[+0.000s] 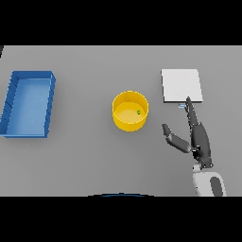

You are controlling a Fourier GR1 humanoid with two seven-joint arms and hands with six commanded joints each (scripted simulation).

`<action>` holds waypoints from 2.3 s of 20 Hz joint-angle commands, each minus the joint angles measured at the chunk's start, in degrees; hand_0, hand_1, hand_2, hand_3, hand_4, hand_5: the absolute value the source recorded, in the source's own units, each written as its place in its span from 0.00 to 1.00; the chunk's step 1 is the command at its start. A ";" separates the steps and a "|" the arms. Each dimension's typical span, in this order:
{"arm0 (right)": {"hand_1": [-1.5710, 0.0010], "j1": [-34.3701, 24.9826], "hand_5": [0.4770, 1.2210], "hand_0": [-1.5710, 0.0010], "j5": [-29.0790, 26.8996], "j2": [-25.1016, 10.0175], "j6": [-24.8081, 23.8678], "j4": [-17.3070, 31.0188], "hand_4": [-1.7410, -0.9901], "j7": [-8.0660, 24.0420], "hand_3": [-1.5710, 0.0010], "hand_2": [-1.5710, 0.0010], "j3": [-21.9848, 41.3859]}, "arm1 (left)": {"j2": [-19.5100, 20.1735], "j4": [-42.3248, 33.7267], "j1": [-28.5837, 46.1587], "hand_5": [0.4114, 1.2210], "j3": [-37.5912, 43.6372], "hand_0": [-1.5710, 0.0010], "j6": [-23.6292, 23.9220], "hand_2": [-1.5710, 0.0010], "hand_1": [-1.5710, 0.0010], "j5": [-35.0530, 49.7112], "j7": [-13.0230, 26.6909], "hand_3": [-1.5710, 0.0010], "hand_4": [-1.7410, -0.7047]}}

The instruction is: Pick up the red beaker and tilt it to pour out 1 green nut into yellow bowl. Pick up the yellow bowl and place it on the metallic measuring scale.

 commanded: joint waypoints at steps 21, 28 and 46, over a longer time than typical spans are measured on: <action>1.00 0.73 0.26 1.00 2.11 -1.20 -0.14 -0.67 0.72 -0.37 1.00 1.00 0.93 | 8.88 -36.23 38.00 0.61 -5.33 0.00 24.37 0.00 0.00 17.72 22.69 0.01 0.07; 1.00 1.76 0.26 1.00 2.43 -1.17 -0.03 -1.33 0.74 -0.53 1.00 1.00 1.44 | 13.65 -43.34 40.73 0.39 -6.84 0.62 10.93 0.69 0.69 24.73 22.71 0.71 0.80; 1.00 -8.76 0.30 1.00 11.43 -9.64 8.27 -0.06 0.65 4.43 1.00 1.00 7.36 | 12.29 -42.05 39.68 0.36 -4.73 0.99 11.47 0.99 0.99 27.05 17.15 0.99 0.92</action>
